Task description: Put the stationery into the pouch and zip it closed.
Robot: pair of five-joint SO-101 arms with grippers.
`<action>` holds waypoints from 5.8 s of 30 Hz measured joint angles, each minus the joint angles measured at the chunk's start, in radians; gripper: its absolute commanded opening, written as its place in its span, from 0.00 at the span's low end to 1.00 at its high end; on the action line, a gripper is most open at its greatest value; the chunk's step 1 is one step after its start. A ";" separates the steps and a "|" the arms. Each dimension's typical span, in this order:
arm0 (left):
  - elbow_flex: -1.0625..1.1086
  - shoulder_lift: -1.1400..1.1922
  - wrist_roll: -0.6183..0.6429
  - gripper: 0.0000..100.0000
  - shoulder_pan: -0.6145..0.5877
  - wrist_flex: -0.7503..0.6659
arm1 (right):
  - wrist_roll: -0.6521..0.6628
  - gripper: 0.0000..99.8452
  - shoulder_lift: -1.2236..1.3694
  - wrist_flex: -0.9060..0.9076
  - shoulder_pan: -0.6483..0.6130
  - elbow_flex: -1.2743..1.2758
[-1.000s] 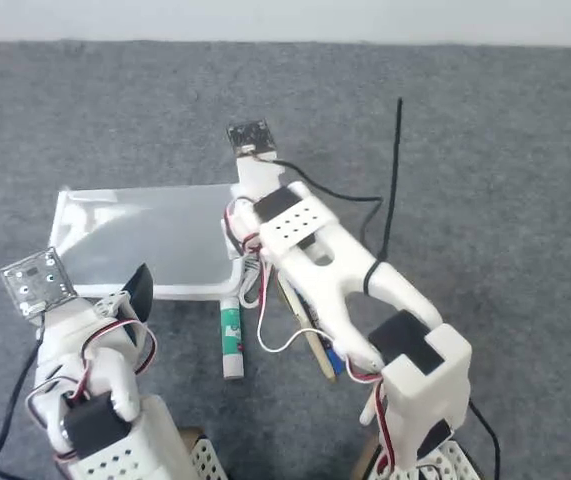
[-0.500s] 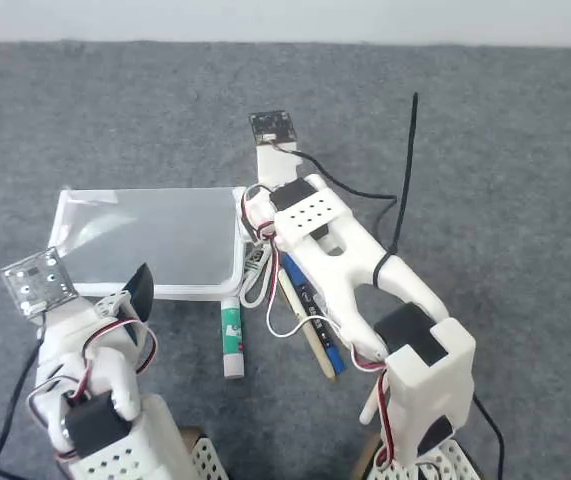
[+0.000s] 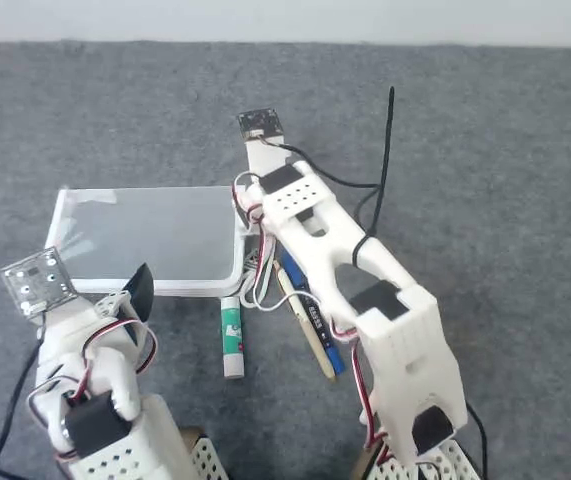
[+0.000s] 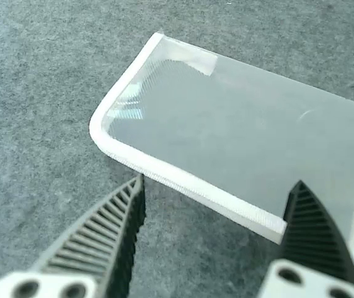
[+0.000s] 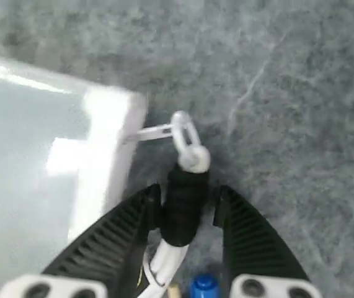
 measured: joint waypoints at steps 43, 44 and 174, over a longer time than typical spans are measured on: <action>0.018 0.002 0.000 0.34 0.000 -0.018 | 0.532 0.01 -0.643 0.161 0.052 -0.040; 0.018 0.002 0.000 0.34 0.000 -0.018 | 0.555 0.01 -0.661 0.143 0.066 -0.040; -0.644 0.428 -0.025 0.15 0.285 0.150 | 0.677 0.01 -1.290 0.313 -0.281 0.499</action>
